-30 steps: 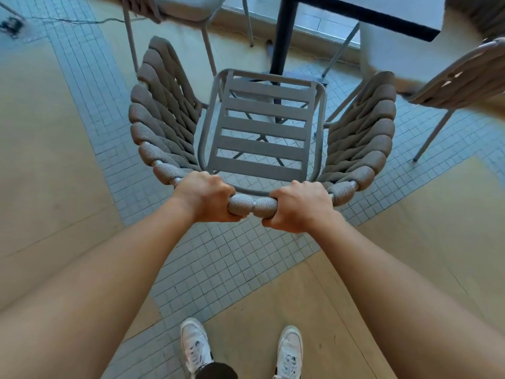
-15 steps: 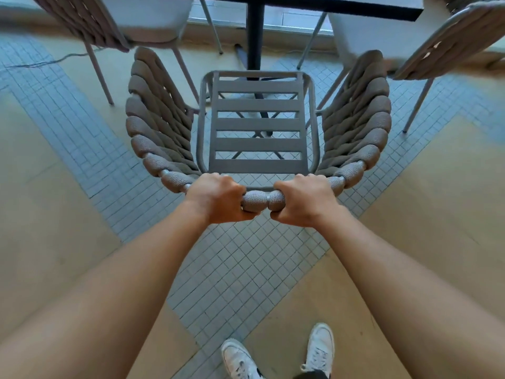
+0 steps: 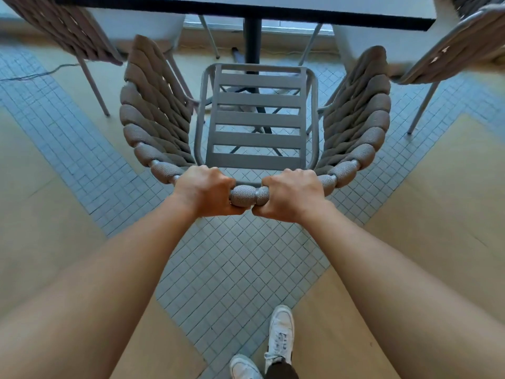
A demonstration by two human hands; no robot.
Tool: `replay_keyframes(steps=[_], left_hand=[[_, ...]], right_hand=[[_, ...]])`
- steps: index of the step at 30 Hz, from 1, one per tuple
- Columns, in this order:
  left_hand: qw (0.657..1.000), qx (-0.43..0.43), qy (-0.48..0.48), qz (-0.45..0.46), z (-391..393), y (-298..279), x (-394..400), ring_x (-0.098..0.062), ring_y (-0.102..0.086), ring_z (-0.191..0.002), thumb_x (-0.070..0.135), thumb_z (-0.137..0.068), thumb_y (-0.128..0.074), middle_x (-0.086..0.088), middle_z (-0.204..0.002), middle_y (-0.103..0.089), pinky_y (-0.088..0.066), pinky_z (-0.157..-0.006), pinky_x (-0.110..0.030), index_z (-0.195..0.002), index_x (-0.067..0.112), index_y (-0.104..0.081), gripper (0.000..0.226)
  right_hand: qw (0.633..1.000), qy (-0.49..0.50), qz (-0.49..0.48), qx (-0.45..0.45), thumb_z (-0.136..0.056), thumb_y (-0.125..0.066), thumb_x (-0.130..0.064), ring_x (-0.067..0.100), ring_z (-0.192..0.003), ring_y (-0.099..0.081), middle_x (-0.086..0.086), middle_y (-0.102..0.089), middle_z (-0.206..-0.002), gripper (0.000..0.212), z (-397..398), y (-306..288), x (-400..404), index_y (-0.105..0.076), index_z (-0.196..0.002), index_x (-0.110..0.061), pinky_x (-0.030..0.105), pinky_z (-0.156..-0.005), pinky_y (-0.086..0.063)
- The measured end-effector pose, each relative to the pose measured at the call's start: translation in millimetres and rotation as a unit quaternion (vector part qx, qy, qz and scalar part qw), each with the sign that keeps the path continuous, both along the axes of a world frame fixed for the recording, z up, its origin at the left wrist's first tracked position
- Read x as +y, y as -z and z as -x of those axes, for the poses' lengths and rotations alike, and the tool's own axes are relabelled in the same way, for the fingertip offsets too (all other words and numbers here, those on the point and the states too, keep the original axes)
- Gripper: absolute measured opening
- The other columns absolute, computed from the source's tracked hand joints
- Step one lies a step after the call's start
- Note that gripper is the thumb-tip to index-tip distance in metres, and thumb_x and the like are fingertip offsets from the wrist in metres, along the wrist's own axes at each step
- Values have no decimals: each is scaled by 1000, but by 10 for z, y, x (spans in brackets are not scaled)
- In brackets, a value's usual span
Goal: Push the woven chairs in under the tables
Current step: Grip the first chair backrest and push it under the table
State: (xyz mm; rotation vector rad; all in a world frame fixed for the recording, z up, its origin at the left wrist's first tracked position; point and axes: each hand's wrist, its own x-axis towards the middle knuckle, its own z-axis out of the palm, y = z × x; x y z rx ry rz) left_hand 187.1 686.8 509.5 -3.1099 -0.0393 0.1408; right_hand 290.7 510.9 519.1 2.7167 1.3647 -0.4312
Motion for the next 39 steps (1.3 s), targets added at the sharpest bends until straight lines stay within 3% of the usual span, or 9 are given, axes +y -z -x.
replay_keyframes(steps=[3,12,19,28,30,32,34,36,39], left_hand=[[1000,-9,-7,-17,-116,-29,123,-25,-60,-45,83,-64,-44,4,-54,-62,-37,-48,-25,-66,27,-67,60],[1000,-8,-5,-15,-412,4,398,-24,-63,-53,85,-65,-41,5,-61,-65,-35,-51,-26,-74,30,-68,62],[1000,0,-5,13,-357,-28,354,-26,-68,-68,81,-70,-50,2,-76,-71,-37,-56,-29,-81,30,-70,56],[998,6,-35,56,-248,-71,314,-25,-70,-75,79,-75,-48,2,-82,-72,-49,-65,-32,-97,29,-74,61],[992,-69,-3,106,-100,-11,340,-22,-68,-106,76,-81,-49,2,-109,-74,-46,-102,-43,-116,27,-71,64],[981,-148,-56,114,74,53,267,-23,-34,-145,76,-86,-44,-3,-149,-50,-13,-122,-52,-142,21,-53,80],[947,-167,-226,155,196,108,73,-25,2,-153,75,-89,-39,-8,-167,-8,3,-122,-52,-158,15,-18,94],[850,-183,-411,274,155,107,-192,-24,17,-151,73,-90,-42,-10,-165,15,4,-122,-52,-158,10,5,104],[606,-255,-594,463,-165,13,-369,-27,17,-150,59,-87,-64,-1,-162,27,3,-122,-48,-155,18,21,116]], right_hand=[[1000,-6,-3,1,-60,-43,-83,25,-70,-56,-3,-60,-75,63,-127,2,146,-68,-90,-35,35,-63,-36],[1000,-9,3,-10,-60,-44,-85,23,-62,-48,-10,-33,-59,64,-375,-11,413,-69,-91,-36,34,-61,-35],[999,-27,-37,-12,-63,-41,-82,26,-72,-63,-1,-68,-79,63,-354,-58,342,-68,-96,-35,33,-62,-33],[999,-4,-51,-14,-64,-44,-77,25,-59,-56,-11,-41,-55,51,-281,-96,282,-63,-81,-33,33,-60,-40],[993,2,-116,-21,-70,-47,-77,25,-83,-69,-7,-68,-76,54,-233,-38,207,-71,-88,-32,41,-83,-51],[976,26,-211,-45,-77,-53,-74,23,-135,-50,-1,-66,-132,56,-122,31,145,-73,-111,-34,55,-119,-22],[946,150,-279,-68,-84,-54,-68,27,-155,-8,4,-22,-166,68,66,58,164,-53,-143,-35,59,-121,7],[874,352,-331,-42,-87,-59,-59,29,-154,12,9,10,-169,87,234,74,277,-18,-160,-35,58,-118,16],[612,669,-398,142,-83,-77,-45,33,-154,3,10,21,-167,119,258,24,550,14,-158,-37,69,-118,-8]])
